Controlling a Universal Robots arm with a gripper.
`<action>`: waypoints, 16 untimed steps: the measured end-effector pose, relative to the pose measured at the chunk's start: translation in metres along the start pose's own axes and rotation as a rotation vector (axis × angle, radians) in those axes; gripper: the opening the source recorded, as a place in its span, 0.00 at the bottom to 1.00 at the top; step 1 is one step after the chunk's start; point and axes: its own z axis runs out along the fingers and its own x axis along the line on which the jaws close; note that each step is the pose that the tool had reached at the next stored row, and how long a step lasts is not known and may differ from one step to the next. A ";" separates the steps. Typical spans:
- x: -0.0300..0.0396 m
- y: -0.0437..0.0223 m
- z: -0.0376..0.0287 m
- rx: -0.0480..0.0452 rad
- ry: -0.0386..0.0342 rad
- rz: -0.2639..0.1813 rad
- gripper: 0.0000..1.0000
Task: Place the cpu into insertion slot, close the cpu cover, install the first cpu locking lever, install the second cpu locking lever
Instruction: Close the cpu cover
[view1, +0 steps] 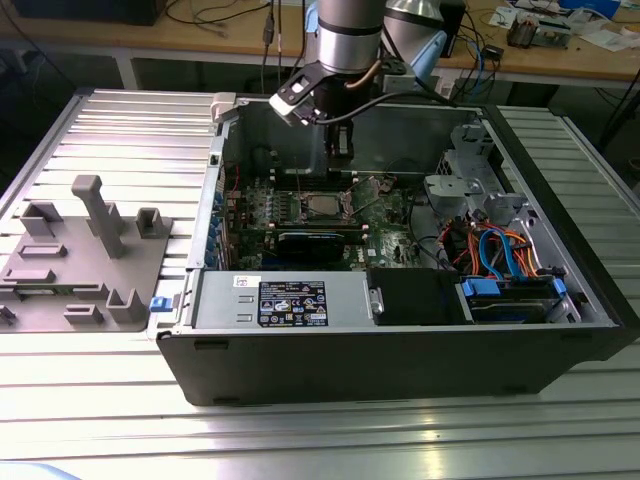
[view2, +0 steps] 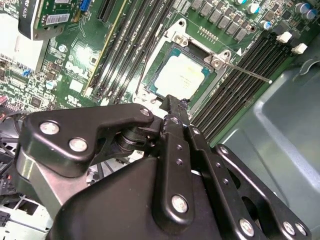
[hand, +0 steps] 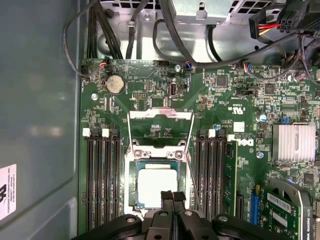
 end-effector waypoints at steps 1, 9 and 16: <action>0.0000 0.0004 0.0000 0.0000 -0.0009 0.000 0.11; -0.0001 0.0037 0.0000 0.0001 -0.0068 0.000 0.11; -0.0002 0.0081 0.0000 0.0002 -0.0079 0.000 0.11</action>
